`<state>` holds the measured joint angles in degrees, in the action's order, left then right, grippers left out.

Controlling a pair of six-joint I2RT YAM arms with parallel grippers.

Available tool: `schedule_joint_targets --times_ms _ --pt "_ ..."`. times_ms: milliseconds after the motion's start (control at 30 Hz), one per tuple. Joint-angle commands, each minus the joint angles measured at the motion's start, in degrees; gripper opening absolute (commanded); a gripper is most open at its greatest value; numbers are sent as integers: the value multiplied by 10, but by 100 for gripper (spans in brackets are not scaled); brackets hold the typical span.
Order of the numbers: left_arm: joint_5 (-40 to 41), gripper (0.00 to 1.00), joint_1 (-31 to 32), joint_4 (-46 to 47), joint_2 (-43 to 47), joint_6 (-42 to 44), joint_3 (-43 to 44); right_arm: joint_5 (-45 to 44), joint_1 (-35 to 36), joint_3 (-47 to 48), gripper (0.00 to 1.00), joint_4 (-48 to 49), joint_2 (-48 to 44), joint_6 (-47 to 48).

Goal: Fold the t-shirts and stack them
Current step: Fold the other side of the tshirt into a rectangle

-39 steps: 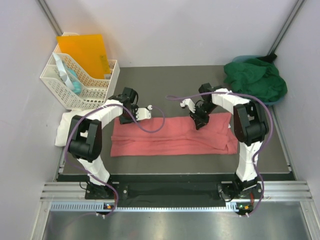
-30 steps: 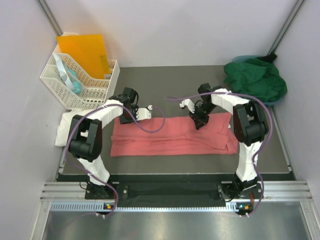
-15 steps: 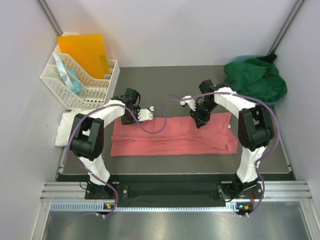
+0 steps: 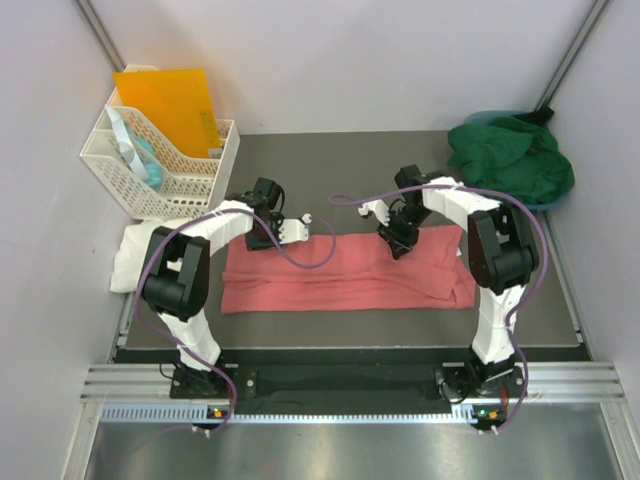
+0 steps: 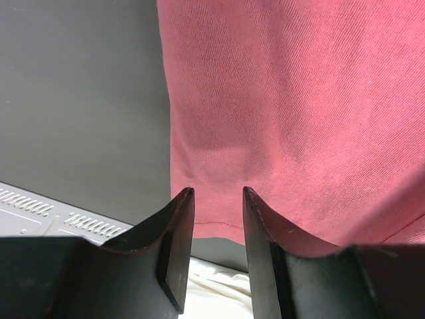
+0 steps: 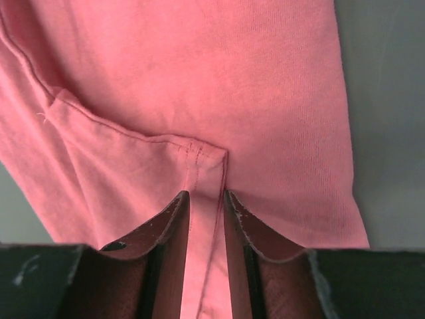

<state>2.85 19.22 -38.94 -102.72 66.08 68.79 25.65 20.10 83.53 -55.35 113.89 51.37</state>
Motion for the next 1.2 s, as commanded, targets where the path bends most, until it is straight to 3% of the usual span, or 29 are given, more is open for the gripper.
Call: schedule_joint_targets --times_ms 0,100,133,233,767,1167 --pt "-7 40 1 16 1 -10 16 8 6 5 27 20 12 2" --pt "-8 40 1 18 0 -10 15 8 6 3 22 22 12 0" --pt "-8 40 1 18 0 -10 14 8 6 2 12 22 10 -2" --pt "-8 40 1 23 -3 -10 13 9 6 3 0 17 3 -3" --pt "-13 40 2 35 -14 -3 17 22 19 1 0 -56 -85 -5" --pt "-4 40 5 27 -21 27 34 31 120 -99 0 -74 -171 -18"
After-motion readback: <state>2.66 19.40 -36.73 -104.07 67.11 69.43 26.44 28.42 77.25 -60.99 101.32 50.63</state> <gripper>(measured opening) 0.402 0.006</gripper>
